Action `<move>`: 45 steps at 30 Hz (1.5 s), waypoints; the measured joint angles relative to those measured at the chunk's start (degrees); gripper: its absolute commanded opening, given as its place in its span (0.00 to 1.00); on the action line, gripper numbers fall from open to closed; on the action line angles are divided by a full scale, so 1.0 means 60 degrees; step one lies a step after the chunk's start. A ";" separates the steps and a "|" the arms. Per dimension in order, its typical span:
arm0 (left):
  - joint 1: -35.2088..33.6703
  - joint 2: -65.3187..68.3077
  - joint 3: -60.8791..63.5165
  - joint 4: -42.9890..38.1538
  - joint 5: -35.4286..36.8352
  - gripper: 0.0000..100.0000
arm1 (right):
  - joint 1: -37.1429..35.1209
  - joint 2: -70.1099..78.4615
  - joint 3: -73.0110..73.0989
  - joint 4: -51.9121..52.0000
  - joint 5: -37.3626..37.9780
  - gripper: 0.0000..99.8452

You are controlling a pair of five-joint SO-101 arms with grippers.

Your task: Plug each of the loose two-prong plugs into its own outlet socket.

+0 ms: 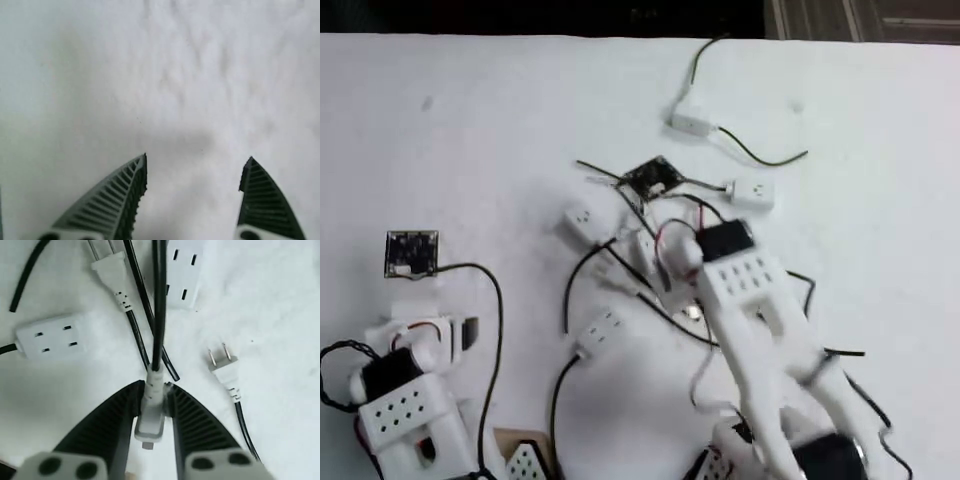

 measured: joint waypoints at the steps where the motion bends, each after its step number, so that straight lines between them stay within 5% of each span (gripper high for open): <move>1: 0.0015 0.0000 -0.0088 0.0000 0.0000 0.30 | -0.0073 -0.0542 0.0000 0.0205 -0.0161 0.02; 13: 0.2315 0.0000 -0.2652 0.0352 0.2974 0.29 | -0.2505 -0.5700 0.0454 0.1026 -0.1875 0.02; 26: 0.5524 -0.0132 -0.6579 0.3414 0.4161 0.04 | -0.4176 -0.9993 0.2989 -0.0894 -0.2066 0.02; 39: 0.8308 -0.5377 -0.4689 0.2799 0.3897 0.03 | -0.4659 -1.2015 0.4908 -0.2359 -0.2066 0.02; 45: 0.9333 -0.5802 -0.3824 0.2696 0.3692 0.03 | -0.5832 -1.2029 0.5143 -0.2520 -0.2066 0.02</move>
